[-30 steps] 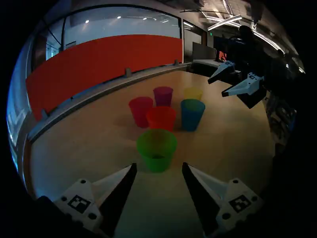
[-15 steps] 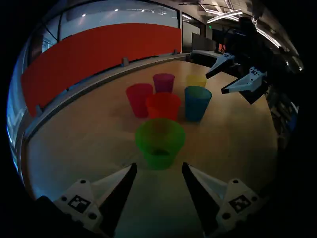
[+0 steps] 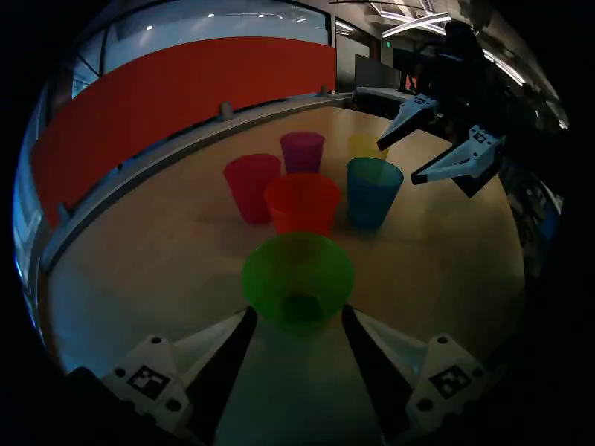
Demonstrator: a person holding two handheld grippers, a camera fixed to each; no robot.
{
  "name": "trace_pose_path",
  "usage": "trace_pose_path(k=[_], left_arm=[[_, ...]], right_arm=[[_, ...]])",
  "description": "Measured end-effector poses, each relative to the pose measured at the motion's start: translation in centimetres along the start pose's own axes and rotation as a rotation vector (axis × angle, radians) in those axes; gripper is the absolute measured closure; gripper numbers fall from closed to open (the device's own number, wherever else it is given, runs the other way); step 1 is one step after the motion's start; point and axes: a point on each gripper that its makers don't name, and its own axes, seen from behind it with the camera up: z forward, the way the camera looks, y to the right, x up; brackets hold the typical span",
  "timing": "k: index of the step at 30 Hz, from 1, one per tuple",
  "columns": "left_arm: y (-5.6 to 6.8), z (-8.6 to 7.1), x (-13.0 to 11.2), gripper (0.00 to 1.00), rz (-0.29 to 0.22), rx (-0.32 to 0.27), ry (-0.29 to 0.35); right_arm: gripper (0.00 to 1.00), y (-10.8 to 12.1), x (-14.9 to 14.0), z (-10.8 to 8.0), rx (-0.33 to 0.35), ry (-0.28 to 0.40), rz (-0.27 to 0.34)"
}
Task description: Pour water
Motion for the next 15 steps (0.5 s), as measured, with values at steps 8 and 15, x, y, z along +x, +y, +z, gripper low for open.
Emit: trace_pose_path(k=[8, 15], left_arm=[[0.1, 1.1, 0.5, 0.16, -0.007, -0.015, -0.004], [0.2, 1.8, 0.6, 0.16, -0.023, -0.029, -0.010]], right_arm=[[0.00, 0.0, 0.1, 0.5, 0.011, 0.001, 0.001], [0.00, 0.2, 0.1, 0.8, 0.014, 0.000, 0.002]])
